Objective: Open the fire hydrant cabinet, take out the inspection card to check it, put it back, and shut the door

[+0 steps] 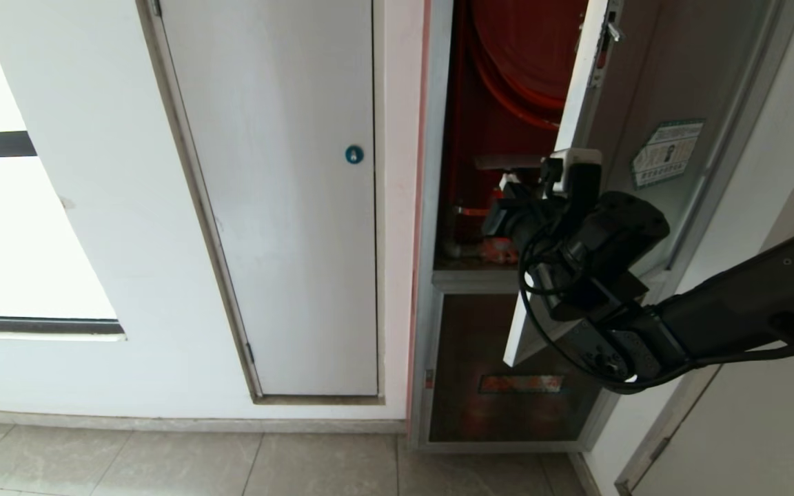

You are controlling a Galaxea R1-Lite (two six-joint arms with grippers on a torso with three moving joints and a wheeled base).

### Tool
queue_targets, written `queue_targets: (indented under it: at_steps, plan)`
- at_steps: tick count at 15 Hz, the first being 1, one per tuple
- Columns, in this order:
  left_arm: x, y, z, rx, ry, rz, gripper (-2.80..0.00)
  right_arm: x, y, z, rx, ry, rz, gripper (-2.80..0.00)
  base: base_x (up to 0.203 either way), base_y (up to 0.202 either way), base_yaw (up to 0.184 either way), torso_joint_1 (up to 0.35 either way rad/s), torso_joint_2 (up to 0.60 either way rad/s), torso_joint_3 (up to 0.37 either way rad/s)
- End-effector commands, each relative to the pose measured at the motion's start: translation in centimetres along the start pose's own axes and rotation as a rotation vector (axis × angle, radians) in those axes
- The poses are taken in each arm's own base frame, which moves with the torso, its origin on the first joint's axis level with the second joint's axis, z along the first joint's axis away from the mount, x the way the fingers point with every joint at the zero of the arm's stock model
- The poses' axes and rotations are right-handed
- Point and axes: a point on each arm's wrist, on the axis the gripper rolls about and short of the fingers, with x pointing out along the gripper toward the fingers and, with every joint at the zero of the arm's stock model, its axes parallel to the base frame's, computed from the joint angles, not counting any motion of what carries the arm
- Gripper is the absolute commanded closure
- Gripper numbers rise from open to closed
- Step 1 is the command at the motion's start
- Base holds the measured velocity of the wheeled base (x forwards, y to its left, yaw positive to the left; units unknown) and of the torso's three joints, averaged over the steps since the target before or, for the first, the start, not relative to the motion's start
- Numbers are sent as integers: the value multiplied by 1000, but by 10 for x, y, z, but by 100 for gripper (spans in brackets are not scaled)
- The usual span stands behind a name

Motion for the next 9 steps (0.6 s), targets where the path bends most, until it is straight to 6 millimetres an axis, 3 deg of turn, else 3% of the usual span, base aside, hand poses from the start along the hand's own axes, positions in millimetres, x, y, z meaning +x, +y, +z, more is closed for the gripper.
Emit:
queue_targets:
  at_steps: [1,9]
  plan:
    - [1,0,-3,0,13,0,0,5,-5,0,-3,-13,-17,0,0,0,0,0,0,0]
    - [1,0,-3,0,13,0,0,16,-23,-4,-25,-10,-62,0,0,0,0,0,0,0]
